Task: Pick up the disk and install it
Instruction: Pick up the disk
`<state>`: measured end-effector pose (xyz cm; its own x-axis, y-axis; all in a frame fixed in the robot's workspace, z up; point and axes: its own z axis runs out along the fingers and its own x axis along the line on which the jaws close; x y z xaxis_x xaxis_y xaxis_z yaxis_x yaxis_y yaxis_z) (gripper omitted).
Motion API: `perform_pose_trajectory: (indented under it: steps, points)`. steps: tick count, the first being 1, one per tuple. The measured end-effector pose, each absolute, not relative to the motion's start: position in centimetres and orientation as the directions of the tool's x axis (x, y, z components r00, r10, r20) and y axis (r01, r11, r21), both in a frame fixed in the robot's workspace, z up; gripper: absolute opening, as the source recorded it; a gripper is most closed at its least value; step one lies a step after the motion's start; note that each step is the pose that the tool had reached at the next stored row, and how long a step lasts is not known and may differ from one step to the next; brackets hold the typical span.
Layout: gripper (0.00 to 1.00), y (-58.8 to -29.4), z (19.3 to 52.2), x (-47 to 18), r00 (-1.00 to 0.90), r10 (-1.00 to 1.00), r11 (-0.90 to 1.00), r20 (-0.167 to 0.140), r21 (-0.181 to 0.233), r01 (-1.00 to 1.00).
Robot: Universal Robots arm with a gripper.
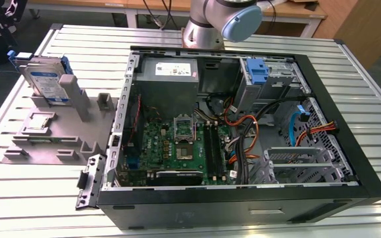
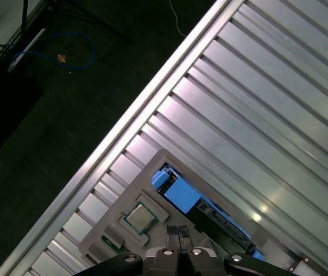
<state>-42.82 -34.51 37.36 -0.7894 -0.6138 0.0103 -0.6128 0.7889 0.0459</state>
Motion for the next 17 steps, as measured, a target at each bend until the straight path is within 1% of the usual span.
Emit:
perform_pose_trajectory:
  steps: [10,17]
  points:
    - [0.10,-34.51,37.30,-42.82,-0.693,-0.720,0.693,0.010,0.046,-0.719]
    - [0.10,-34.05,37.22,-42.82,-0.683,-0.730,0.683,0.004,0.039,-0.729]
